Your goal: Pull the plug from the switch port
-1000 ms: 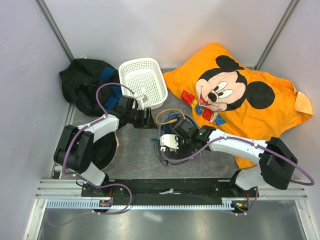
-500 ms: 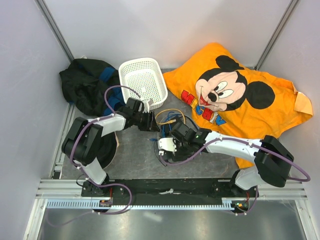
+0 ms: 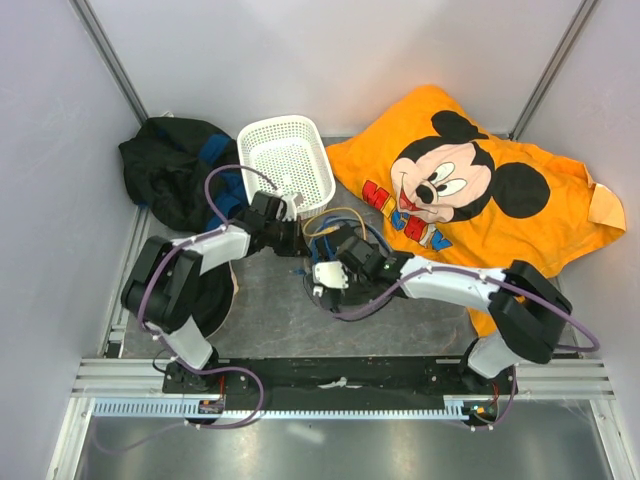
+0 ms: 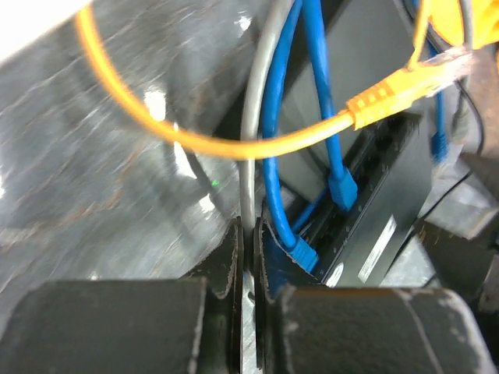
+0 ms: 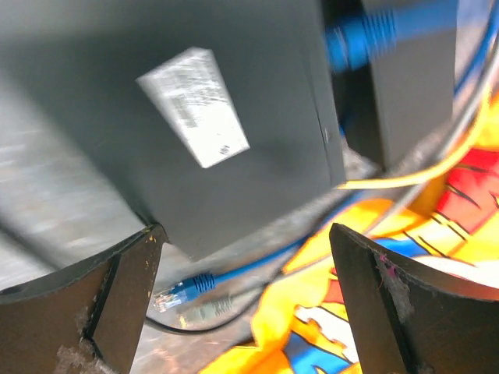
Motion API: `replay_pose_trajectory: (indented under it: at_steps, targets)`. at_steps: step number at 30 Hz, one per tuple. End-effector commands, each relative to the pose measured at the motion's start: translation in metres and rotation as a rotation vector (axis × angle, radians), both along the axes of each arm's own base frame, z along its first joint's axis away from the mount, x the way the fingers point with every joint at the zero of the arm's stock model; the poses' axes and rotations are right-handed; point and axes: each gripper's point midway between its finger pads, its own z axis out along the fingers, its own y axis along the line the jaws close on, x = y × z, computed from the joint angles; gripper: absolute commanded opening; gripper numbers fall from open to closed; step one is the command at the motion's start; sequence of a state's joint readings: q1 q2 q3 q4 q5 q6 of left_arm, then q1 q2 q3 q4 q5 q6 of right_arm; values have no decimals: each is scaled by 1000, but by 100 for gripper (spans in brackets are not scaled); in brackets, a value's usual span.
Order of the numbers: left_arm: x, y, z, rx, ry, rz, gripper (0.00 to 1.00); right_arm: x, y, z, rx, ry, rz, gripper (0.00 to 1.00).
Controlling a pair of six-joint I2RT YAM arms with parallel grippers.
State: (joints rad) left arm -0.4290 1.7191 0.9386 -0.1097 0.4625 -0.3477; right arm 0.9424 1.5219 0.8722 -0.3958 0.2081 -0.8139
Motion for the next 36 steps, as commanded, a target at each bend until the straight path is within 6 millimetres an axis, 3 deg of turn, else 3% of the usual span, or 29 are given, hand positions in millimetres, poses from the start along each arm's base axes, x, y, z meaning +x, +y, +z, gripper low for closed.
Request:
replay_pose_trajectory:
  at_steps: [1,3,4,5,6,7,8,9,11,12,15,16,18,19,21,22,25,26,30,32,33,36]
  targets:
    - [-17,25,5,76,-70,21,2,67,-15,-9,-53,-99,-200,98]
    - [-30,34,1,89,-60,36,2,90,-15,-19,-65,-98,-298,98]
    - [-35,36,1,81,-46,59,2,115,-5,-2,-13,-128,-346,98]
    - [-39,39,0,77,-31,78,2,124,-2,-13,-10,-103,-370,98]
    - [-50,42,-2,68,-15,84,2,129,1,-13,14,-81,-419,98]
    - [-55,40,-2,40,8,99,2,148,15,3,77,-92,-444,98]
    - [-63,38,-3,15,31,96,2,151,20,-5,84,-63,-458,98]
    - [-73,41,-10,10,53,101,8,156,31,2,128,-42,-470,98]
    - [-75,43,-8,3,43,119,29,157,38,0,153,-21,-481,98]
    - [-77,45,-8,5,43,124,44,155,39,1,160,-11,-486,98]
    - [-73,45,12,-34,2,133,56,150,28,8,160,-22,-507,98]
    - [-70,45,22,-48,-16,134,57,150,24,26,199,-32,-524,98]
    - [-67,45,40,-58,-12,130,61,144,13,38,225,-8,-545,98]
    - [-66,45,45,-50,-22,112,62,140,12,60,281,-13,-552,98]
    - [-67,45,62,-38,-28,83,64,133,6,80,314,-7,-574,98]
    - [-68,47,64,-28,-29,72,65,126,8,101,392,7,-608,98]
    - [-67,49,80,-26,-79,65,67,99,13,134,515,111,-635,98]
    - [-66,51,85,-26,-109,75,67,75,28,133,581,260,-628,98]
    - [-51,49,83,-35,-159,96,67,9,52,111,628,656,-634,97]
    - [-46,45,81,-40,-147,93,66,-6,69,98,672,820,-651,96]
    - [-44,43,76,-39,-140,81,64,-14,65,80,676,895,-739,96]
    - [-34,42,70,-30,-171,86,63,-14,62,58,699,947,-825,97]
